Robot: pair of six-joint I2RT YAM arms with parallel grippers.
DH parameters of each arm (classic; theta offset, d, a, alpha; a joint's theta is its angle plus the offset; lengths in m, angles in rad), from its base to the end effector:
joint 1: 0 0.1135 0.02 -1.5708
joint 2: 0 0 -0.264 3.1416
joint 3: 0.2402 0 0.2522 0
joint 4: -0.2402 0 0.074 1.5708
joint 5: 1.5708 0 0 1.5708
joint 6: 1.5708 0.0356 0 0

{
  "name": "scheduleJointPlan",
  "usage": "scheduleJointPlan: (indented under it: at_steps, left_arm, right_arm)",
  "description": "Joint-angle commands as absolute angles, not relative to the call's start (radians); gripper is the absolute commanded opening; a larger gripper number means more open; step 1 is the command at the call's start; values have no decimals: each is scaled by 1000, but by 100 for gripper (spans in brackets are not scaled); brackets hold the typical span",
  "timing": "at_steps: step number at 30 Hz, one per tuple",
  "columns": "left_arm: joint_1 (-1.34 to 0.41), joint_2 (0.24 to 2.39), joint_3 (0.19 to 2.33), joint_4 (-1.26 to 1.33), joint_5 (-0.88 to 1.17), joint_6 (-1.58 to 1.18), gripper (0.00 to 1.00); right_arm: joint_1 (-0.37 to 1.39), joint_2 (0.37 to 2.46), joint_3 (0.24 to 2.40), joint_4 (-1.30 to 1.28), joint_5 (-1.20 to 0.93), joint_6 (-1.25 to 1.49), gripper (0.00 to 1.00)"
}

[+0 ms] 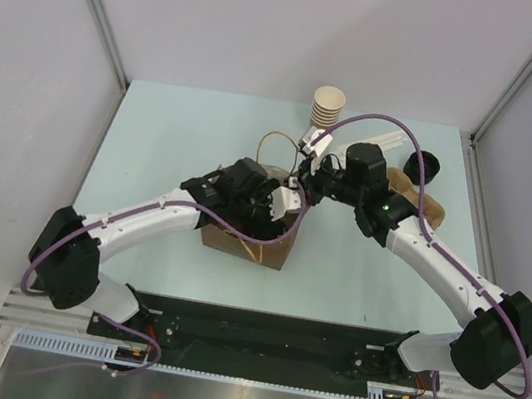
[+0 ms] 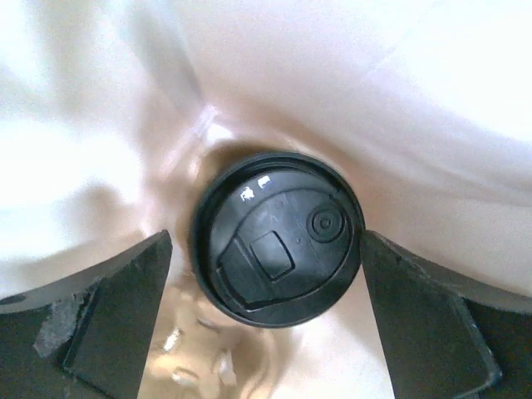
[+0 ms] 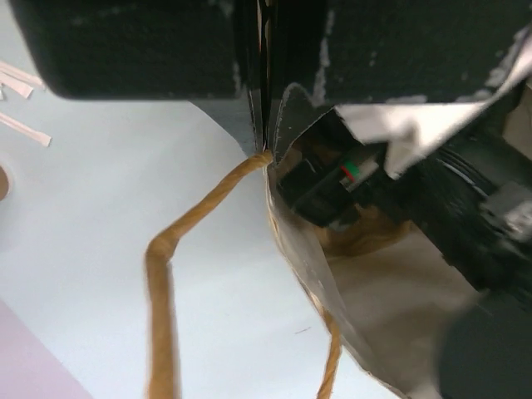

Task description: Pack the takeout coffee

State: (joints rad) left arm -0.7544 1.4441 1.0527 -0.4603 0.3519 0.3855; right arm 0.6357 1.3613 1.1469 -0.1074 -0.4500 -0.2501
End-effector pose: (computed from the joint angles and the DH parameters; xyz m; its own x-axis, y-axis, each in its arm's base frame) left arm 0.2151 -0.2190 0.2566 -0.2041 0.6762 -0.7079 0.9552 0.2960 0.0074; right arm 0.2465 0.2012 0.3447 -0.0321 -0.3006 -0.9532 -0.9027 0.4182 -0.1015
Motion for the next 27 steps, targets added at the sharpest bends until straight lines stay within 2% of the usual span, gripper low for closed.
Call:
scheduleJointPlan:
  at_steps: [1,17,27]
  left_arm:
    - [-756,1371,1045,-319,379,397,99]
    - [-756,1275,1025,-259,452,391,99]
    - [-749,1243,1087,-319,446,380,99]
  right_arm:
    - [640,1351,1147,-147,-443,-262,0]
    - [647,1348,1149,-133,-439,-282,0]
    - [647,1350,1149,-120,-440,-293,0]
